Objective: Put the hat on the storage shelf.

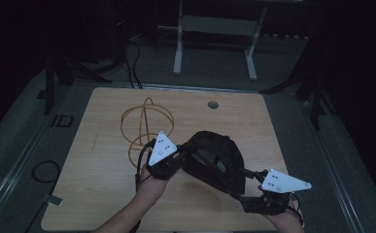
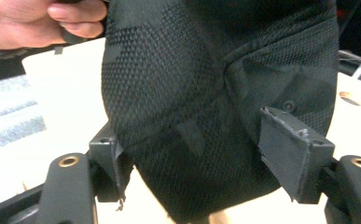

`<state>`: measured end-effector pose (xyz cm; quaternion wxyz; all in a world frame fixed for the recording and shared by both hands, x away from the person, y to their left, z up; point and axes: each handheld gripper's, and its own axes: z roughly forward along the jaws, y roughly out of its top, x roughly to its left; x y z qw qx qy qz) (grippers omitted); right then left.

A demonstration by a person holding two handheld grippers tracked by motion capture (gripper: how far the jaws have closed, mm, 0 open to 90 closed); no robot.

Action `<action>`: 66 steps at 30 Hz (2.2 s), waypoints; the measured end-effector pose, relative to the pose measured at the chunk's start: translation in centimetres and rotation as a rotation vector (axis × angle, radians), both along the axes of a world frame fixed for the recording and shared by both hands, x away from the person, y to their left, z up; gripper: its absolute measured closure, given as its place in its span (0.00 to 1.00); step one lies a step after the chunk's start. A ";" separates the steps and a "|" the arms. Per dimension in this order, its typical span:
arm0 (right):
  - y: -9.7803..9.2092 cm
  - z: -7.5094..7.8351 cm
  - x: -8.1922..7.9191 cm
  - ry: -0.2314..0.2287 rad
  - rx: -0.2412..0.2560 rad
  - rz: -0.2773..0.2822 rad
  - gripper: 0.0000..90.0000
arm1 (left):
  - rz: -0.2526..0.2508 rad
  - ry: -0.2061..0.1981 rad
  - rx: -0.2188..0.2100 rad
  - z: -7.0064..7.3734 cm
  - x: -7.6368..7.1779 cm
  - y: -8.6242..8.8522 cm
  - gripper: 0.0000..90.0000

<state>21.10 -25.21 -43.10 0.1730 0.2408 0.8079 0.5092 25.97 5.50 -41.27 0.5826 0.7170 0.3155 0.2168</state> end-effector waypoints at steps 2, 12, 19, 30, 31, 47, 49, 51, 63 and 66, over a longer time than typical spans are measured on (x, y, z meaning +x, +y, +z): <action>-0.2 0.0 -0.3 -0.003 0.003 0.019 0.31 | -0.004 -0.007 0.003 0.0 0.0 0.0 0.97; -4.1 2.2 -2.0 -0.051 0.074 0.051 0.36 | -0.045 -0.026 -0.045 0.2 0.2 1.2 0.97; -4.5 3.9 -0.6 -0.101 0.055 0.008 0.37 | -0.145 -0.020 -0.058 0.2 0.4 2.1 0.97; -0.1 4.7 1.8 -0.102 0.019 0.141 0.34 | -0.339 -0.038 -0.067 -0.1 -0.1 1.9 0.97; 0.1 4.8 1.8 -0.100 0.023 0.160 0.34 | -0.345 -0.034 -0.067 0.0 -0.1 1.9 0.97; 2.6 4.7 1.5 -0.150 -0.031 0.247 0.68 | -0.345 -0.027 -0.064 0.8 -0.1 1.4 0.97; 2.8 4.6 1.5 -0.149 -0.046 0.252 0.80 | -0.337 -0.020 -0.067 0.8 0.0 1.4 0.97; 2.8 4.4 1.6 -0.143 -0.051 0.258 0.93 | -0.328 -0.017 -0.061 0.7 0.1 1.4 0.97; 1.4 4.5 2.2 -0.108 0.053 0.198 0.97 | -0.309 -0.017 -0.027 0.8 0.0 1.0 0.95; 0.8 4.9 2.3 -0.115 0.080 0.176 0.97 | -0.312 -0.019 -0.042 0.9 0.0 1.3 0.81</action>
